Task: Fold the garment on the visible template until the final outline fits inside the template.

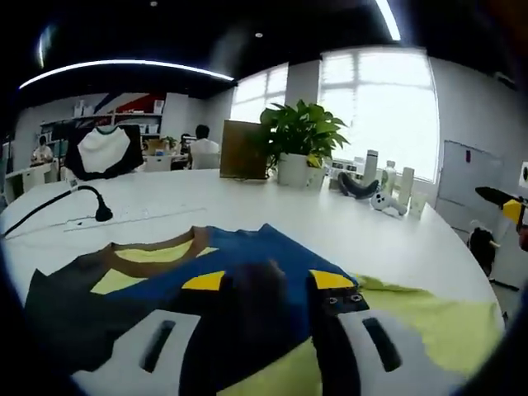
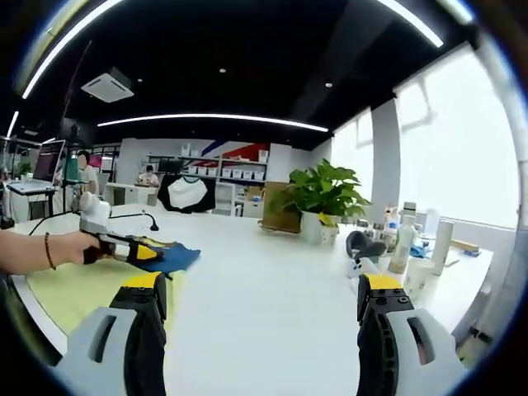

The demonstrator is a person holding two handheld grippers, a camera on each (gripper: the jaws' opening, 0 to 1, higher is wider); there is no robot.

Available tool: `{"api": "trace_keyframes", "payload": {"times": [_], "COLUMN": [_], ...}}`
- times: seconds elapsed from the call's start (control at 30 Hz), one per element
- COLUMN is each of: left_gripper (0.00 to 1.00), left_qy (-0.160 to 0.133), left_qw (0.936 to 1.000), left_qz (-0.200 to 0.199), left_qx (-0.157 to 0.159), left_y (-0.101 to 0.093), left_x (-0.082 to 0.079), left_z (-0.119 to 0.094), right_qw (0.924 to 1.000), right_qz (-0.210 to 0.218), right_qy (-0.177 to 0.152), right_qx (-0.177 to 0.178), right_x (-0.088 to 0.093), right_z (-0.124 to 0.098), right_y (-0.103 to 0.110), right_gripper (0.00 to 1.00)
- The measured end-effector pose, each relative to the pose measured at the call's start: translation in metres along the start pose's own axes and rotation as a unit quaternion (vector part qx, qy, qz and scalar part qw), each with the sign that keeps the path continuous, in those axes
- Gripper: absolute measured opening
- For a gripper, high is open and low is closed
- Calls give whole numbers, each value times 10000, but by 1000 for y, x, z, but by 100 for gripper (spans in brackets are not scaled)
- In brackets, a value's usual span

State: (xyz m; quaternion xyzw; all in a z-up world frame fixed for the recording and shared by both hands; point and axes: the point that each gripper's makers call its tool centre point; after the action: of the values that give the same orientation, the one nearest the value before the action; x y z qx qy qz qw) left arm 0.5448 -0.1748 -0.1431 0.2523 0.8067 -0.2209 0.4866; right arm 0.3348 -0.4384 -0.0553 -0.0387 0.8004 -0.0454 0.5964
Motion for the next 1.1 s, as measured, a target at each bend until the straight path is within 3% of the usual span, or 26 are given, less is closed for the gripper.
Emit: {"api": "trace_keyframes", "payload": {"times": [0.1,0.23,0.33,0.4,0.47,0.6,0.77,0.83,0.9,1.1], "left_gripper": [58,61,55,51,44,25,23,16,1,1], "left_qy": [-87,56,508,631,758,895,996,1033,1052,866], "left_qw": [9998,9995,9979,9966,9948,9927,9921,9913,9903,9902], "left_qz": [184,259,100,-69,-296,-302,-308,-354,-476,-693], "left_qx": [-47,144,397,524,614,745,696,737,772,844], "left_y": [7,16,25,23,17,-8,-5,-5,-9,-7], "left_x": [-9,-13,0,6,14,24,27,28,30,21], "left_z": [-8,-14,-13,-15,-19,-24,-15,-15,-17,-19], "right_qw": [10000,10000,10000,10000,10000,10000,10000,9999,9999,10000], "right_qz": [10,26,56,50,32,58,-3,-6,-9,66], "right_qy": [-15,-17,-27,-40,-33,-34,-82,-106,-102,-12], "right_qx": [11,33,39,38,38,16,-40,-46,-31,30], "right_x": [0,1,1,0,0,-1,-6,-8,-7,2], "right_z": [-1,-2,-3,-4,-5,-3,-3,-4,-4,-5], "right_y": [-1,-3,-4,-4,-4,-4,0,0,-1,-6], "right_gripper": [99,99,99,99,99,99,99,99,99,99]}}
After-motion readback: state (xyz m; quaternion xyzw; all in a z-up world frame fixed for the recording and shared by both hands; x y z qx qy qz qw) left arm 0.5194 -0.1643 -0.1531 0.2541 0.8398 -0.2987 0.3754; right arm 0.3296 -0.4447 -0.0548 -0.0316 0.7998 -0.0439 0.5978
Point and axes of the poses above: the point that each gripper's makers call its tool centre point, and the gripper's own axes: z roughly forward along the fingers, y roughly to its left, x roughly out of its underside, and after that the axes turned 14 degrees about y, right-handed
